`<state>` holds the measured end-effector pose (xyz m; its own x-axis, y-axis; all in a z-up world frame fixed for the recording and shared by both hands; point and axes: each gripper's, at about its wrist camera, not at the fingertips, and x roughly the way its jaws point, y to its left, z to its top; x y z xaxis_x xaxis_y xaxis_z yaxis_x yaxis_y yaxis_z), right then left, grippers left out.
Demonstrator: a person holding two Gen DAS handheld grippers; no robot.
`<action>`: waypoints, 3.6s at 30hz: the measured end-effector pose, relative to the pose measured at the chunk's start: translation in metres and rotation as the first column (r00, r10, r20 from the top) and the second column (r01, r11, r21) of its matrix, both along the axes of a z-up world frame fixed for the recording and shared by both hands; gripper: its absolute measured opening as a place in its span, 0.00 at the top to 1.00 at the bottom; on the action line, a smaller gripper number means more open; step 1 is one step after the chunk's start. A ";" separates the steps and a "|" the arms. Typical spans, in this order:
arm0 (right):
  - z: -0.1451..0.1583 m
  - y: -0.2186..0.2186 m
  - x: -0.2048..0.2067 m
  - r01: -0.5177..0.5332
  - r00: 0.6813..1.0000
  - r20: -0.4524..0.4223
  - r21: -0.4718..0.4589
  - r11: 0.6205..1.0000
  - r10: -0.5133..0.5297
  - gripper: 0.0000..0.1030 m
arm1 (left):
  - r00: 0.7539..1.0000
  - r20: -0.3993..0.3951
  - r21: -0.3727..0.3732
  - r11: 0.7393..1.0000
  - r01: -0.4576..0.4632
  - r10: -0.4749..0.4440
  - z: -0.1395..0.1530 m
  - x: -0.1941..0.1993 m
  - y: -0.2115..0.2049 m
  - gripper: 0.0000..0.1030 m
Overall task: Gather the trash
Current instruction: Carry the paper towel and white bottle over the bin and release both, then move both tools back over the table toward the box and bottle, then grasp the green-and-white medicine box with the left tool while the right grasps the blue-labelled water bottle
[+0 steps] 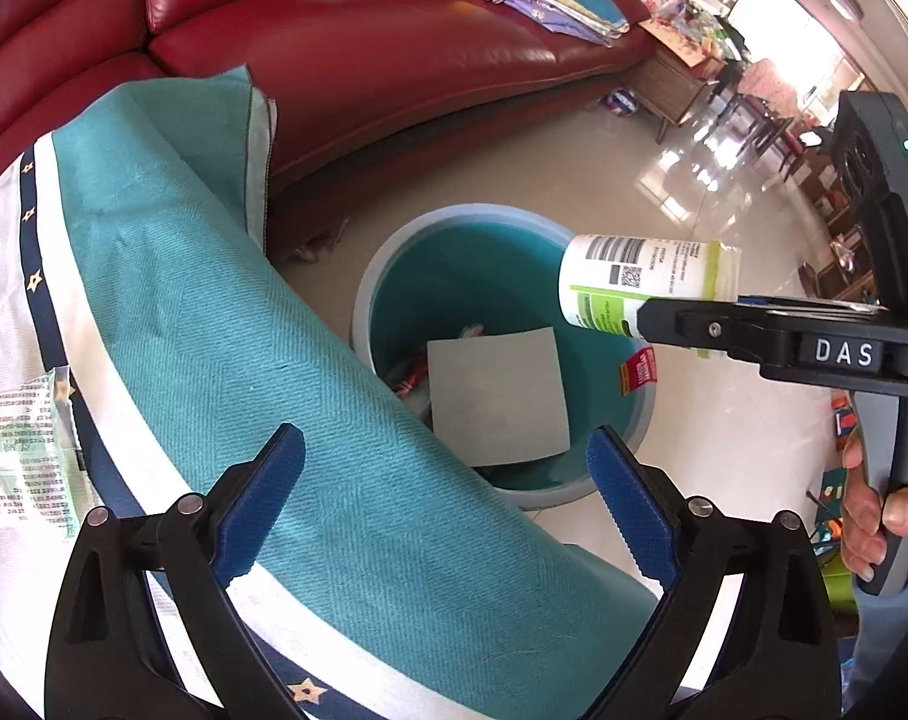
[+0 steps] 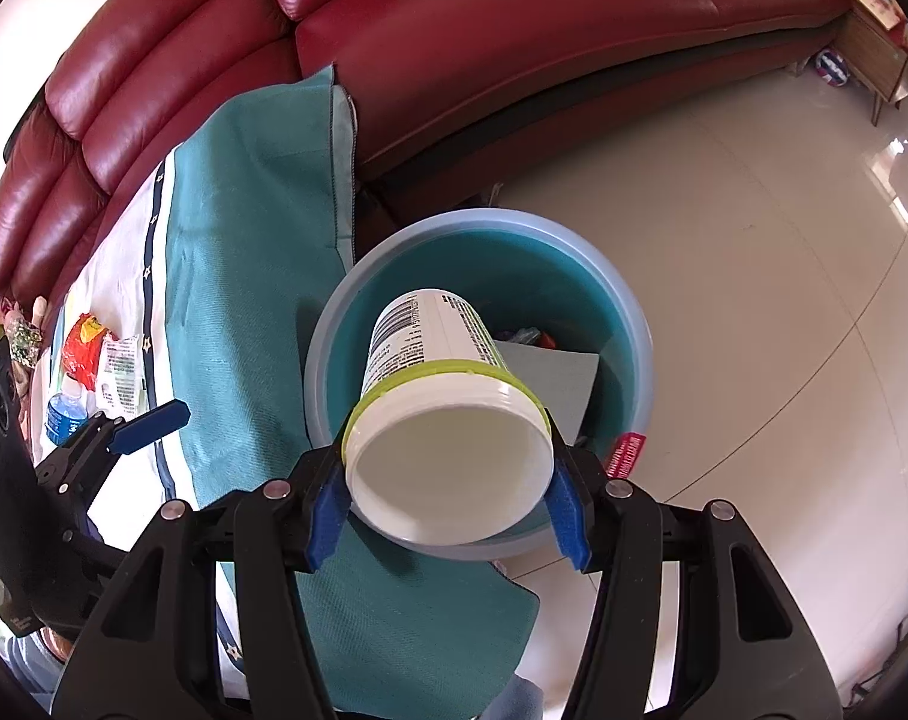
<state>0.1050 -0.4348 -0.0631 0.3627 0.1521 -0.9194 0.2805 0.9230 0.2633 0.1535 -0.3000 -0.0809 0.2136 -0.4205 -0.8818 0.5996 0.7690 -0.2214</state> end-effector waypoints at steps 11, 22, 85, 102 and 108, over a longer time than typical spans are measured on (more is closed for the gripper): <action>0.008 0.022 0.014 -0.035 0.999 -0.014 -0.035 0.999 0.035 0.48 | 1.000 0.015 -0.013 1.000 -0.014 0.014 0.003 0.000 0.017 0.06; 0.006 0.026 0.014 0.003 0.999 -0.054 -0.021 1.000 -0.004 0.16 | 1.000 0.007 -0.011 1.000 -0.018 0.018 0.006 -0.007 0.033 0.06; -0.005 0.363 0.114 -0.470 0.867 -0.216 -0.055 0.881 0.449 0.11 | 0.891 0.122 0.097 0.889 -0.448 0.437 0.026 0.005 0.385 0.04; -0.009 0.501 0.134 -0.487 0.852 -0.204 0.034 0.873 0.483 0.11 | 0.833 0.072 0.005 0.835 -0.550 0.548 0.029 -0.033 0.494 0.04; -0.021 0.517 0.137 -0.487 0.845 -0.217 0.068 0.871 0.489 0.11 | 0.813 0.074 0.014 0.815 -0.579 0.577 0.026 -0.030 0.527 0.04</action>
